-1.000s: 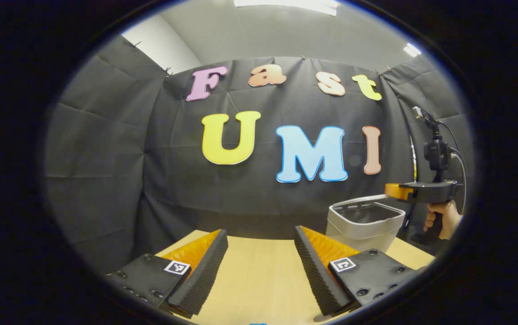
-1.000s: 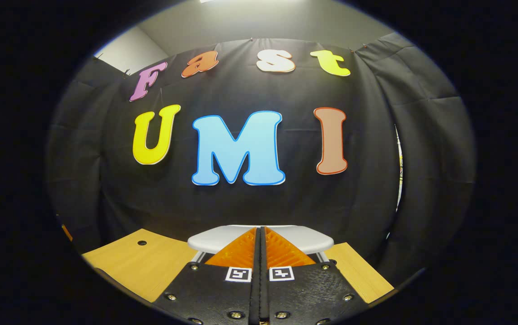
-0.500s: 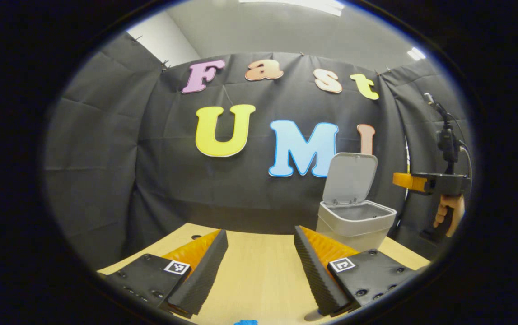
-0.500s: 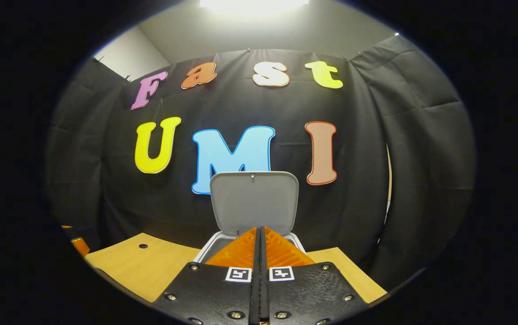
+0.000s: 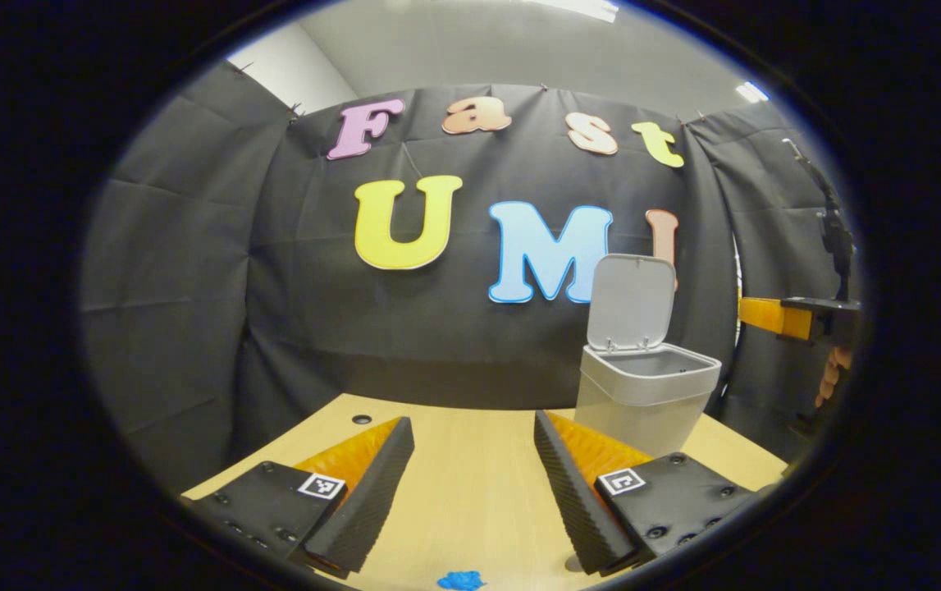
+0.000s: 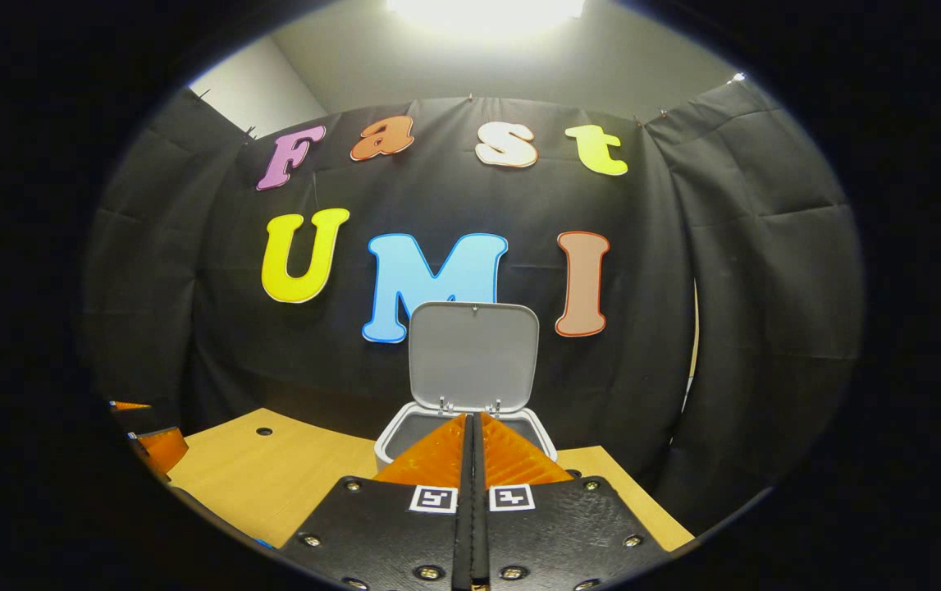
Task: Press the lid of the desktop garbage bin to open it, pick up the crumpled paper on the desktop and throw it into the bin, then pick up the pop can on the desktop and drop it into the bin, and finally close the garbage bin lid.
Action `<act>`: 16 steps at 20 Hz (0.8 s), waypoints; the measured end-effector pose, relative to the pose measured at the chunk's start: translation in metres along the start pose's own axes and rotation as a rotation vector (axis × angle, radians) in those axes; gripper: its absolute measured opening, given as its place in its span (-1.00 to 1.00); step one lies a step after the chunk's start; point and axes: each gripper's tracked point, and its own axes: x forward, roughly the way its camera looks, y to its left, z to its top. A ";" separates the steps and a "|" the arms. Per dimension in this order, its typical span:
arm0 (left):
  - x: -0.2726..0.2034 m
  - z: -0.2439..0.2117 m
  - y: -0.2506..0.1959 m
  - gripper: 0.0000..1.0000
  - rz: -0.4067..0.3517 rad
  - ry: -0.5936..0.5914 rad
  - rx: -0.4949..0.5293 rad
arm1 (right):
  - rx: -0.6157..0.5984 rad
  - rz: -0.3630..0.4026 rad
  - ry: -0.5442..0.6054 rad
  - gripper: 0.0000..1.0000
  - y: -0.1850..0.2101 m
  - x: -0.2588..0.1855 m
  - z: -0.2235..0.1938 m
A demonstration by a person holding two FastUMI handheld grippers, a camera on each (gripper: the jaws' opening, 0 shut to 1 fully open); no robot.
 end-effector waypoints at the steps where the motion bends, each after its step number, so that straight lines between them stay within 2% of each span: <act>1: -0.001 -0.002 0.000 0.94 -0.004 0.001 0.006 | 0.001 -0.001 -0.001 -1.00 0.002 -0.005 -0.002; 4: -0.003 -0.007 -0.003 0.90 -0.022 0.008 0.026 | 0.020 -0.001 0.013 -1.00 0.006 -0.016 -0.011; 8: -0.006 -0.020 -0.001 0.94 -0.032 0.032 0.042 | 0.039 -0.023 0.029 -0.92 0.004 -0.032 -0.026; 9: -0.007 -0.023 0.001 0.94 -0.030 0.038 0.043 | 0.042 -0.027 0.035 -0.83 0.004 -0.037 -0.031; 10: -0.008 -0.027 0.002 0.94 -0.030 0.046 0.041 | 0.045 -0.027 0.043 -0.83 0.004 -0.040 -0.034; 11: -0.008 -0.033 0.002 0.94 -0.033 0.056 0.035 | 0.046 -0.029 0.053 -0.71 0.005 -0.042 -0.040; 14: -0.008 -0.054 0.006 0.94 -0.032 0.100 0.016 | 0.045 -0.029 0.078 -0.65 0.003 -0.049 -0.051; 16: -0.009 -0.069 0.010 0.94 -0.028 0.132 -0.002 | 0.038 -0.026 0.097 -0.43 0.005 -0.052 -0.059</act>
